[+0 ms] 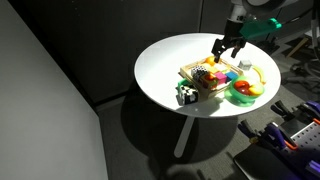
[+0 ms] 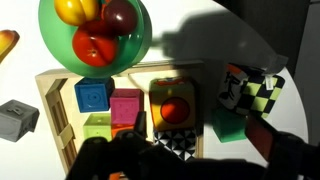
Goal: Pick up the green cube and then drop it on the table
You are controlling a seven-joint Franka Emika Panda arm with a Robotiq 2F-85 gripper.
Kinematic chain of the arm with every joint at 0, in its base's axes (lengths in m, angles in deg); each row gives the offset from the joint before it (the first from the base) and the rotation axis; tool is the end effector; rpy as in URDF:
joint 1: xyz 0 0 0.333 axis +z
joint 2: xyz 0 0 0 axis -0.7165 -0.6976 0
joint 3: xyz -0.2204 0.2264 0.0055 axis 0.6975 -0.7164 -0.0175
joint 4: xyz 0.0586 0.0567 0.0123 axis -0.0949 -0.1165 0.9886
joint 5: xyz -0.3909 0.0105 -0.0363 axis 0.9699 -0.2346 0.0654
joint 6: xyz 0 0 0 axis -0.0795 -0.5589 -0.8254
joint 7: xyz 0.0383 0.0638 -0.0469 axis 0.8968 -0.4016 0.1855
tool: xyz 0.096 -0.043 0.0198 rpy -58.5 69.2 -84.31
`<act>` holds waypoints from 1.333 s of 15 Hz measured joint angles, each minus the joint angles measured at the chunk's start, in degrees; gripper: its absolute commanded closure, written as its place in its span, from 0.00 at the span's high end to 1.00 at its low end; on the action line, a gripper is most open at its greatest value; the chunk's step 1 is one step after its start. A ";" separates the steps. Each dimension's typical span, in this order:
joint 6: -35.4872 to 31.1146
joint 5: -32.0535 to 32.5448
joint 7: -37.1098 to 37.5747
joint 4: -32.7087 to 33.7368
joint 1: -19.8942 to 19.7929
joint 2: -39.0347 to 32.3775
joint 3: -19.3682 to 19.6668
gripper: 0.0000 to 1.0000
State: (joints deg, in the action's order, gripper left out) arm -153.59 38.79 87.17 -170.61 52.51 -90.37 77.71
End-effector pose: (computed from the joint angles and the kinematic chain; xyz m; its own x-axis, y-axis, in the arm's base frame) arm 0.4849 0.0894 0.3040 0.9973 -0.0717 0.0181 -0.0709 -0.9966 -0.0423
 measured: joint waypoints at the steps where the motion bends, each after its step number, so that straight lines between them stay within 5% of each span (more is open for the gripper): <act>1: 0.00 0.41 0.55 -0.32 0.00 0.75 0.00 1.00; 20: 16.11 4.82 5.35 1.06 0.00 7.52 -2.46 1.00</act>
State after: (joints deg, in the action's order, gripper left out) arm -137.48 43.61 92.52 -169.55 52.51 -82.86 75.25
